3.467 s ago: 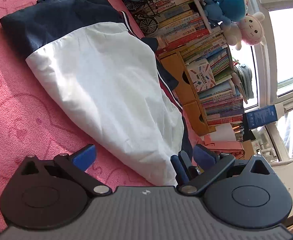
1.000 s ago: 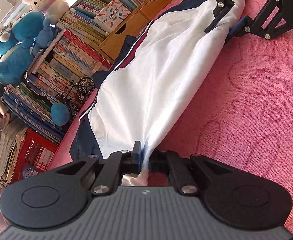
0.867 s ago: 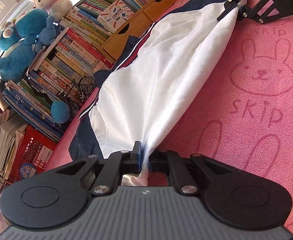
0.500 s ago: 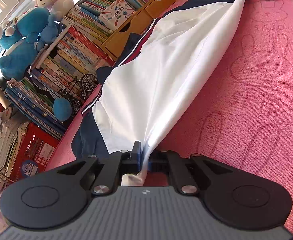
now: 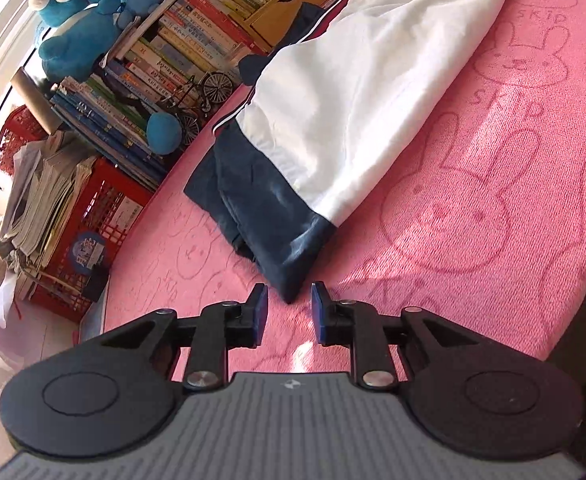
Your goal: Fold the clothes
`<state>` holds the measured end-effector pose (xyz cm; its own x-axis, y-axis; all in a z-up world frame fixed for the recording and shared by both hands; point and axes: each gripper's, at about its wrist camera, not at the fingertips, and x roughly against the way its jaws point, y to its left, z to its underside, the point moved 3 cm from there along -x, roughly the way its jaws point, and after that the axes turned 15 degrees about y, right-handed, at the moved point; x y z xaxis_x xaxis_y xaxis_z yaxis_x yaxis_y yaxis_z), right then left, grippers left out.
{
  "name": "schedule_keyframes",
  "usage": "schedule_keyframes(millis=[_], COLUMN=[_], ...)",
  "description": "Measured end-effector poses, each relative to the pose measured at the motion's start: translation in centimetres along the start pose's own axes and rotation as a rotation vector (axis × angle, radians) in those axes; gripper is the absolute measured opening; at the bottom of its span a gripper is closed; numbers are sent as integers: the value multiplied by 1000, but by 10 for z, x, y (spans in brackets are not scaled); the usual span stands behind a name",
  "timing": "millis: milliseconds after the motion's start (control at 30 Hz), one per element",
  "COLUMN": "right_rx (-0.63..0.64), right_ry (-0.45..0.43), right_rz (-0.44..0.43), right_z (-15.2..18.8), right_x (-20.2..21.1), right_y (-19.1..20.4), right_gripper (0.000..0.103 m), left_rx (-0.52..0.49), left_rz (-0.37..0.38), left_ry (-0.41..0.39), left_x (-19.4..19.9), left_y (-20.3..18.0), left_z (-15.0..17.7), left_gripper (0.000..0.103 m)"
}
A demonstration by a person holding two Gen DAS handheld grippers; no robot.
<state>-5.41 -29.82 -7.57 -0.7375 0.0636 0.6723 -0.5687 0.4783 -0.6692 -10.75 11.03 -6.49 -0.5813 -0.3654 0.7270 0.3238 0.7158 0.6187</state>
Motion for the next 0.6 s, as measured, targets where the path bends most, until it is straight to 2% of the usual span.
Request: schedule_keyframes(millis=[33,67,100,133,167,267,333,400,467,600], right_rx=[-108,-206,-309,-404,-473,-602,-620,-624,-576,-480], right_ry=[1,-19,-63,-99,-125,-246,-286,-310,-285,-155], right_rz=[-22,-44,-78,-115,-140,-222,-257,-286,-282,-194], right_z=[2,2,-1,-7,-13,-53,-87,-120,-147,-172], right_x=[8,16,24,29,33,35,32,26,21,3], right_y=[-10,-19,-26,-33,-36,-38,-25,-11,9,42], right_gripper=[65,87,87,87,87,87,87,87,87,88], left_rx=[31,85,138,193,252,379,447,472,478,417], left_rz=[9,44,80,116,155,274,334,365,377,352], left_ry=[24,21,18,14,-15,-131,-223,-259,-281,-231], left_x=[4,10,17,24,31,47,49,43,33,-2], left_y=[5,12,19,26,32,41,34,21,11,-7], left_z=[5,6,7,8,4,-20,-44,-72,-98,-148], left_gripper=[36,48,56,72,84,87,94,96,96,96])
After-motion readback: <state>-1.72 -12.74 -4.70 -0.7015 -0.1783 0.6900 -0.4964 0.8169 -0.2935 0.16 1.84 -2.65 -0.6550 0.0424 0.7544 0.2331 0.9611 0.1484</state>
